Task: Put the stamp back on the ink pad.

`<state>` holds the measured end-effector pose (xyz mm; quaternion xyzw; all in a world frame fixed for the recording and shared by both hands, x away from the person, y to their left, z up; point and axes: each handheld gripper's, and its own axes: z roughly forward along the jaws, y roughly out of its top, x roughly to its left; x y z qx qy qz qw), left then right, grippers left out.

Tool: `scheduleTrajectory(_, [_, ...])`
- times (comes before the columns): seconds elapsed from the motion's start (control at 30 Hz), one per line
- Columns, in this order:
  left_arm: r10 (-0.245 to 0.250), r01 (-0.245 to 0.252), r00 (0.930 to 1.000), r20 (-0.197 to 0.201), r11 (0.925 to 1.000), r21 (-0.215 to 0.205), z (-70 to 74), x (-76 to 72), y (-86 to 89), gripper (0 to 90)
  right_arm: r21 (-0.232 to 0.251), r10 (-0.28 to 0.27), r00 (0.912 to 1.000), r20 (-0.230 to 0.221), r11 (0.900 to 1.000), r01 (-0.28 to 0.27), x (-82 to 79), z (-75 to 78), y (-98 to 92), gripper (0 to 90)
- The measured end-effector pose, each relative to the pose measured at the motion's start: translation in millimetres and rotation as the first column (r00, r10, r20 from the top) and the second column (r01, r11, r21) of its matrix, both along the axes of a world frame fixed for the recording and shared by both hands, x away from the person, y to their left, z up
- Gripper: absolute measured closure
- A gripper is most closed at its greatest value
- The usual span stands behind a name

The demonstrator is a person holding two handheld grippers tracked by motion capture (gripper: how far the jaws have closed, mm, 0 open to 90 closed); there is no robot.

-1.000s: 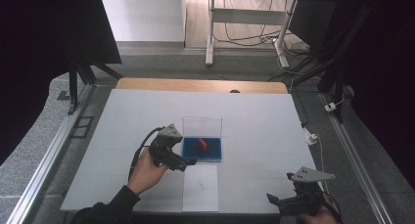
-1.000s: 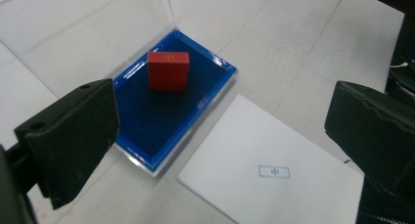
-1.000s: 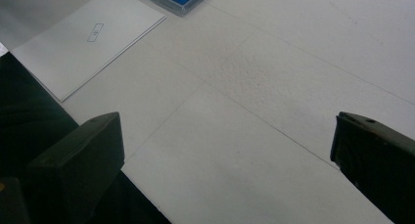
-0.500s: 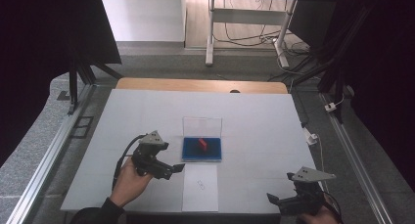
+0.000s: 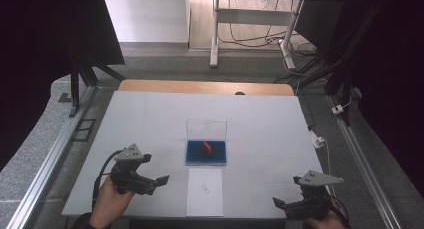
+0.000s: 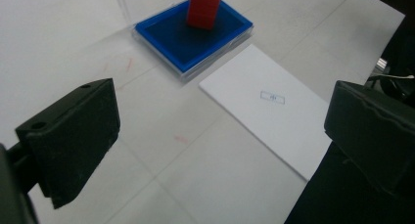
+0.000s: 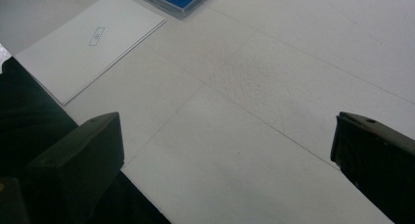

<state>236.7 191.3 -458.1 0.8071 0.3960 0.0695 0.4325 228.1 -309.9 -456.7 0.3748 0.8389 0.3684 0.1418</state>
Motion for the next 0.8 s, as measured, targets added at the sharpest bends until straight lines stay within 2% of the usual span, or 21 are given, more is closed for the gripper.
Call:
scheduleTrajectory(0.33, [0.095,-0.095,0.9954,-0.011,0.9952,-0.022,-5.1,-27.8,32.5,0.0,0.01,-0.009,1.0,-0.003,1.0,0.009,0.6,0.1,-1.1,0.0])
scheduleTrajectory(0.57, [0.162,-0.161,0.9867,-0.019,0.9868,0.017,-13.7,-41.6,50.2,0.0,0.01,-0.008,1.0,-0.004,1.0,0.008,0.6,0.1,-0.9,0.0])
scheduleTrajectory(0.67, [0.175,-0.174,0.9841,-0.029,0.9844,0.022,-16.1,-46.0,55.2,0.0,0.009,-0.01,0.9999,-0.004,1.0,0.01,0.4,0.1,-0.4,0.0])
scheduleTrajectory(0.73, [0.185,-0.184,0.9822,-0.032,0.9818,0.048,-17.8,-48.9,56.3,0.0,0.005,-0.009,0.9999,-0.005,1.0,0.009,0.4,0.1,-0.1,0.0])
scheduleTrajectory(0.8, [0.197,-0.193,0.98,-0.031,0.9767,0.093,-20.1,-51.0,55.8,0.0,0.003,-0.009,0.9999,-0.005,1.0,0.009,0.5,0.1,0.2,0.0])
